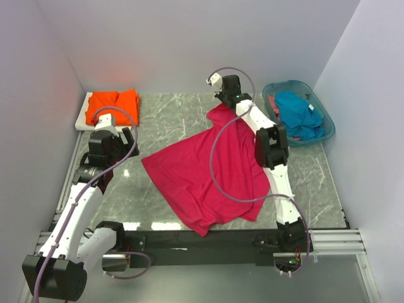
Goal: Fold and stack the t-shirts
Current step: Flatten the tshirt out
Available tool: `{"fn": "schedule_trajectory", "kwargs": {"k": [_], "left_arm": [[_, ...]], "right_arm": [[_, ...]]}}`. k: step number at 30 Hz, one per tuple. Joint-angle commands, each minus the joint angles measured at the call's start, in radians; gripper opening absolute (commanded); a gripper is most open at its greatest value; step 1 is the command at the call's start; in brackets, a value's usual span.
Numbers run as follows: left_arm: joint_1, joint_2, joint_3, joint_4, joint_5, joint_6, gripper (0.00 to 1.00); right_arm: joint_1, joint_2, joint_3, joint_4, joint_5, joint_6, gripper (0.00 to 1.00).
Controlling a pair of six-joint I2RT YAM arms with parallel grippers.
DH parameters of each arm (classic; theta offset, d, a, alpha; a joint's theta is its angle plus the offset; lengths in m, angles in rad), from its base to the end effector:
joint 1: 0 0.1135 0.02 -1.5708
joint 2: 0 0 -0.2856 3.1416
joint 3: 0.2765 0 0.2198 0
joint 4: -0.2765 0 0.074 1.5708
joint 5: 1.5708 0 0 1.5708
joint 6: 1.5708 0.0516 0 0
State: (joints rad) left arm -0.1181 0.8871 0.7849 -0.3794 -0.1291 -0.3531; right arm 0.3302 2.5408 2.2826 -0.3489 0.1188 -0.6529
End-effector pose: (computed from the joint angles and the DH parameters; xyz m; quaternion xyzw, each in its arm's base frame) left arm 0.1666 -0.0131 0.3150 -0.1332 0.8438 -0.0670 0.5156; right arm 0.5490 0.1817 0.2075 -0.3933 0.7928 -0.1262 0.4481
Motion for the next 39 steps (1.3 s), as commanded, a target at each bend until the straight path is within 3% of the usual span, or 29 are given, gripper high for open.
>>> {"fn": "schedule_trajectory", "kwargs": {"k": [1, 2, 4, 5, 9, 13, 16, 18, 20, 23, 26, 28, 30, 33, 39], "left_arm": [[0.003, 0.013, 0.008, 0.022, -0.01, 0.006, 0.86], [0.003, 0.016, 0.008, 0.022, -0.012, 0.006, 0.86], [0.003, 0.022, 0.008, 0.019, -0.015, 0.006, 0.86], [0.003, 0.026, 0.01, 0.02, -0.017, 0.005, 0.86], [0.003, 0.03, 0.01, 0.019, -0.024, 0.002, 0.86], [0.003, 0.03, 0.008, 0.019, -0.023, 0.002, 0.86], [0.003, 0.036, 0.005, 0.023, -0.001, 0.0, 0.86], [0.005, 0.047, 0.001, 0.039, 0.052, -0.014, 0.87], [0.005, 0.061, 0.001, 0.054, 0.097, -0.047, 0.86], [0.008, 0.107, 0.001, 0.06, 0.16, -0.144, 0.83], [0.015, 0.154, -0.048, 0.095, 0.223, -0.32, 0.8], [0.017, 0.197, -0.093, 0.126, 0.224, -0.471, 0.79], [0.017, 0.257, -0.107, 0.135, 0.223, -0.542, 0.75], [0.017, 0.332, -0.102, 0.132, 0.195, -0.621, 0.7], [0.017, 0.484, -0.084, 0.172, 0.132, -0.699, 0.61]], "right_arm": [[0.023, 0.045, 0.041, 0.249, 0.209, 0.093, 0.42], [0.029, 0.053, 0.038, 0.33, 0.244, 0.107, 0.5], [0.035, 0.056, 0.028, 0.399, 0.33, 0.131, 0.76], [0.035, 0.055, 0.026, 0.421, 0.338, 0.14, 0.79], [0.029, 0.032, 0.008, 0.384, 0.302, 0.185, 0.8], [0.017, -0.059, -0.116, 0.366, 0.23, 0.234, 0.79], [-0.005, -0.169, -0.164, 0.215, 0.089, 0.259, 0.78], [-0.026, -0.276, -0.182, -0.037, -0.214, 0.224, 0.66], [-0.068, -0.417, -0.279, -0.201, -0.446, 0.176, 0.63], [-0.112, -0.616, -0.47, -0.382, -0.577, 0.046, 0.62], [-0.161, -0.831, -0.72, -0.533, -0.679, -0.212, 0.61], [-0.184, -0.983, -0.932, -0.602, -0.696, -0.445, 0.6], [-0.227, -1.065, -1.123, -0.643, -0.691, -0.697, 0.54], [-0.31, -1.204, -1.326, -0.682, -0.706, -0.972, 0.54], [-0.326, -1.311, -1.456, -0.615, -0.712, -0.938, 0.55]]}}
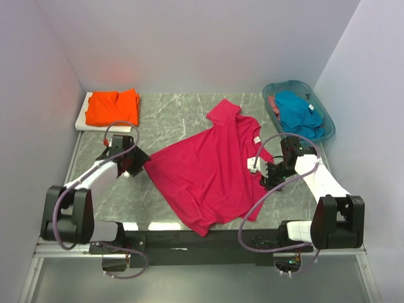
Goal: Fold and stack the t-shirts
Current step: Flatten the tshirt out
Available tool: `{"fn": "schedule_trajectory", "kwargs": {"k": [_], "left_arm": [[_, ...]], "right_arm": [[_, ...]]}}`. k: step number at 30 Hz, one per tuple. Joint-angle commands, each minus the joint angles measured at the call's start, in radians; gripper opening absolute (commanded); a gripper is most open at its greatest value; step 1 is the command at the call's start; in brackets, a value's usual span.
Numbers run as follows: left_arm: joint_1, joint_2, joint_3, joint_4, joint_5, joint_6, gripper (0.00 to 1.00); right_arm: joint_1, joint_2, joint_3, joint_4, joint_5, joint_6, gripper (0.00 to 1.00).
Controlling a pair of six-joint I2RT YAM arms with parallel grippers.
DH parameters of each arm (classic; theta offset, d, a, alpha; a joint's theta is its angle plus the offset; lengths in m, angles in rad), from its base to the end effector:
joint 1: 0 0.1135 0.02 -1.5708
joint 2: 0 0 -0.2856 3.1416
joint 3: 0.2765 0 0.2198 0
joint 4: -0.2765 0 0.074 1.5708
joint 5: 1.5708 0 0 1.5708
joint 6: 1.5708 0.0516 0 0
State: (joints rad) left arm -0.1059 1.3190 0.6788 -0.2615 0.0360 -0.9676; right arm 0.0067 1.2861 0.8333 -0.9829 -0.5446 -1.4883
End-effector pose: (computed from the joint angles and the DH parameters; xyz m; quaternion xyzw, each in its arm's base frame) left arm 0.2307 -0.0264 0.2134 -0.3890 0.8606 -0.1825 0.2734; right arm 0.1719 0.0279 0.2320 -0.6666 0.6924 0.1541 0.2291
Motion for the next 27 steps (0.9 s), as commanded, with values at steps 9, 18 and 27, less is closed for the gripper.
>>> {"fn": "schedule_trajectory", "kwargs": {"k": [9, 18, 27], "left_arm": [[0.003, 0.226, 0.087, 0.016, -0.11, -0.062, 0.44], [0.006, 0.284, 0.218, -0.067, -0.264, 0.01, 0.09], [0.021, 0.381, 0.436, -0.142, -0.308, 0.118, 0.05]], "right_arm": [[-0.002, -0.044, -0.057, 0.136, -0.031, -0.065, 0.52], [-0.022, 0.034, -0.088, 0.026, -0.017, -0.486, 0.53], [0.022, 0.102, -0.151, 0.09, 0.129, -0.537, 0.49]]}}
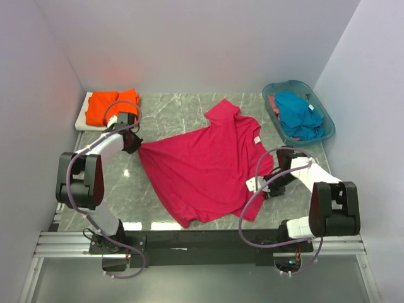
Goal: Fold and stack the t-shirts
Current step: Flatten the tshirt out
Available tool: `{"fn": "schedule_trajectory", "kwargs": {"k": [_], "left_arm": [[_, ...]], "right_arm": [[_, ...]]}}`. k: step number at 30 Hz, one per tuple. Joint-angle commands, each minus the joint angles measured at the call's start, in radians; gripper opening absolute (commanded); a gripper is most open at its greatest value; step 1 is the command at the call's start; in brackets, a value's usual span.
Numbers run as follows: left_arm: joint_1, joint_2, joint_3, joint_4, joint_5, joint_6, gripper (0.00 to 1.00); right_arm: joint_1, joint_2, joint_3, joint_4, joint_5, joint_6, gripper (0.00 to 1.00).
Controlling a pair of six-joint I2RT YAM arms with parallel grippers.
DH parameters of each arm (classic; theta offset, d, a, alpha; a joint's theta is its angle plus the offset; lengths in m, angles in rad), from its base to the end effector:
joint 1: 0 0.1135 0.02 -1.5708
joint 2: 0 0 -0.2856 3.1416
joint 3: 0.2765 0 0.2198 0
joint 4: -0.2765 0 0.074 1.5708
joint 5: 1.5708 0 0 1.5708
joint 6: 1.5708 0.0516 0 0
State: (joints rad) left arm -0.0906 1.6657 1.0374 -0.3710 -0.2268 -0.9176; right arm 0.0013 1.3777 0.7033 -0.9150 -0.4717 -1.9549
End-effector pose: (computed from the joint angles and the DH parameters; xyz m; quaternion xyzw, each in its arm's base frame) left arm 0.3204 -0.0175 0.2175 -0.4122 0.8601 -0.0402 0.2977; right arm 0.1656 0.0237 0.1887 -0.8052 0.5449 0.1383 0.1886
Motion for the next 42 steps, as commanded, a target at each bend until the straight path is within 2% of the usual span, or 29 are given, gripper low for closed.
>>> {"fn": "schedule_trajectory", "kwargs": {"k": [1, 7, 8, 12, 19, 23, 26, 27, 28, 29, 30, 31, 33, 37, 39, 41, 42], "left_arm": [[0.006, 0.045, 0.091, -0.035, -0.043, 0.078, 0.06], [0.02, 0.127, 0.194, -0.072, -0.052, 0.148, 0.07], [0.026, 0.14, 0.203, -0.077, -0.052, 0.151, 0.07], [0.037, 0.147, 0.254, -0.086, -0.062, 0.18, 0.08], [0.051, 0.189, 0.361, -0.126, -0.1, 0.243, 0.09], [0.052, 0.212, 0.383, -0.105, -0.059, 0.284, 0.11], [0.052, 0.195, 0.371, -0.068, 0.01, 0.318, 0.23], [0.052, 0.186, 0.36, -0.054, 0.032, 0.325, 0.37], [0.052, 0.177, 0.352, -0.046, 0.055, 0.333, 0.45], [0.052, 0.151, 0.346, -0.036, 0.075, 0.341, 0.54], [0.052, 0.132, 0.33, -0.016, 0.11, 0.353, 0.67], [0.052, 0.112, 0.319, -0.006, 0.127, 0.358, 0.72], [0.052, 0.043, 0.29, 0.013, 0.159, 0.373, 0.82], [0.052, -0.137, 0.244, -0.012, 0.17, 0.369, 0.83], [0.052, -0.22, 0.158, -0.034, 0.181, 0.303, 0.83], [0.052, -0.367, 0.055, -0.032, 0.28, 0.205, 0.81], [0.051, -0.424, -0.071, -0.022, 0.343, 0.168, 0.77]], "right_arm": [[0.029, 0.017, -0.021, 0.025, 0.059, -0.068, 0.48], [0.029, 0.057, -0.014, 0.028, 0.08, -0.059, 0.27], [0.029, 0.057, -0.022, 0.03, 0.088, -0.058, 0.19], [0.011, 0.002, -0.06, 0.027, 0.16, -0.061, 0.02], [-0.197, -0.118, -0.073, -0.094, 0.24, -0.183, 0.0], [-0.328, -0.16, -0.064, -0.145, 0.278, -0.272, 0.0], [-0.395, -0.175, -0.054, -0.166, 0.28, -0.295, 0.0], [-0.409, -0.186, -0.051, -0.177, 0.274, -0.295, 0.03], [-0.428, -0.19, -0.042, -0.179, 0.26, -0.283, 0.14], [-0.435, -0.196, -0.031, -0.183, 0.242, -0.274, 0.2], [-0.443, -0.207, -0.015, -0.224, 0.185, -0.271, 0.26], [-0.455, -0.212, 0.03, -0.254, 0.148, -0.266, 0.37], [-0.457, -0.219, 0.079, -0.356, 0.028, -0.253, 0.42], [-0.442, -0.258, 0.159, -0.464, -0.196, -0.159, 0.54], [-0.393, -0.29, 0.165, -0.461, -0.267, -0.07, 0.56], [-0.342, -0.313, 0.159, -0.429, -0.358, 0.115, 0.56], [-0.275, -0.337, 0.15, -0.351, -0.384, 0.205, 0.56]]}}
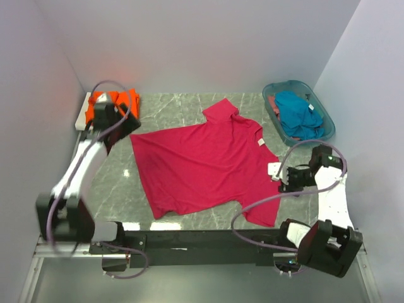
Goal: Fold and stack the t-shirts
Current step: Flatten the tshirt out
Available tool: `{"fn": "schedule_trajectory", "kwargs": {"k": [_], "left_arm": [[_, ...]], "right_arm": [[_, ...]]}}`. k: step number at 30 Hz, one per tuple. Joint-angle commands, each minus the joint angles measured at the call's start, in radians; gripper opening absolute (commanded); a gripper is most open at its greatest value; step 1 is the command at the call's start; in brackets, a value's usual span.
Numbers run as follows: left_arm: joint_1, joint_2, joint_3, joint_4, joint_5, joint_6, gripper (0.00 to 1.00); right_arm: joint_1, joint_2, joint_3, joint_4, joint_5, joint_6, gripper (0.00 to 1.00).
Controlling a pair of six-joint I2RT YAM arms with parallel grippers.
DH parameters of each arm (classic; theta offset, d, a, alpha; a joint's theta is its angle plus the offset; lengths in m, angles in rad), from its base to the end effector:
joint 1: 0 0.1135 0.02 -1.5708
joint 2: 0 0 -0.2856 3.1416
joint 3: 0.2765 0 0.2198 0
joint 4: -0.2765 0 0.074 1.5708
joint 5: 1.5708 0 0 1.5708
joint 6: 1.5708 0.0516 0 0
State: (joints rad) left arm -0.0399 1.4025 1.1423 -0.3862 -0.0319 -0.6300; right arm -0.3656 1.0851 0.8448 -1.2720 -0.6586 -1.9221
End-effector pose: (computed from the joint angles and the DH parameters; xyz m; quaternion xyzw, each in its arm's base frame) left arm 0.2920 -0.0100 0.3230 -0.2670 0.8542 -0.1331 0.4258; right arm 0.1169 -0.0109 0.2594 -0.6708 0.6670 0.1087 0.3057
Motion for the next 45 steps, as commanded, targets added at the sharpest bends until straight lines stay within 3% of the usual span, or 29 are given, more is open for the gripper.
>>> {"fn": "schedule_trajectory", "kwargs": {"k": [1, 3, 4, 7, 10, 18, 25, 30, 37, 45], "left_arm": [[-0.003, -0.28, -0.244, 0.012, 0.241, -0.164, 0.75], [-0.034, -0.402, -0.406, 0.015, 0.282, -0.288, 0.72], [-0.102, -0.509, -0.445, 0.012, 0.274, -0.325, 0.72], [-0.256, -0.618, -0.526, -0.063, 0.189, -0.436, 0.76], [-0.351, -0.629, -0.526, -0.21, 0.126, -0.493, 0.77], [-0.517, -0.626, -0.494, -0.567, 0.04, -0.631, 0.69], [-0.591, -0.608, -0.444, -0.681, 0.044, -0.649, 0.64], [-0.638, -0.579, -0.518, -0.608, 0.119, -0.686, 0.55], [-0.713, -0.464, -0.536, -0.54, 0.096, -0.682, 0.54], [-0.719, -0.386, -0.598, -0.49, 0.046, -0.708, 0.57]], "right_arm": [[0.131, -0.057, -0.009, 0.07, -0.225, 0.412, 0.55], [0.279, -0.092, -0.033, 0.286, -0.207, 0.655, 0.53], [0.339, -0.105, -0.055, 0.363, -0.187, 0.881, 0.51], [0.509, -0.133, -0.053, 0.577, -0.093, 1.192, 0.51], [0.583, -0.088, 0.015, 0.602, -0.087, 1.319, 0.51], [0.597, -0.088, -0.023, 0.675, -0.067, 1.413, 0.52], [0.596, -0.091, -0.026, 0.686, -0.052, 1.419, 0.52], [0.596, -0.109, -0.027, 0.695, -0.032, 1.425, 0.52], [0.593, -0.14, -0.039, 0.703, -0.009, 1.428, 0.53], [0.594, -0.143, -0.036, 0.7, -0.007, 1.422, 0.53]]}}
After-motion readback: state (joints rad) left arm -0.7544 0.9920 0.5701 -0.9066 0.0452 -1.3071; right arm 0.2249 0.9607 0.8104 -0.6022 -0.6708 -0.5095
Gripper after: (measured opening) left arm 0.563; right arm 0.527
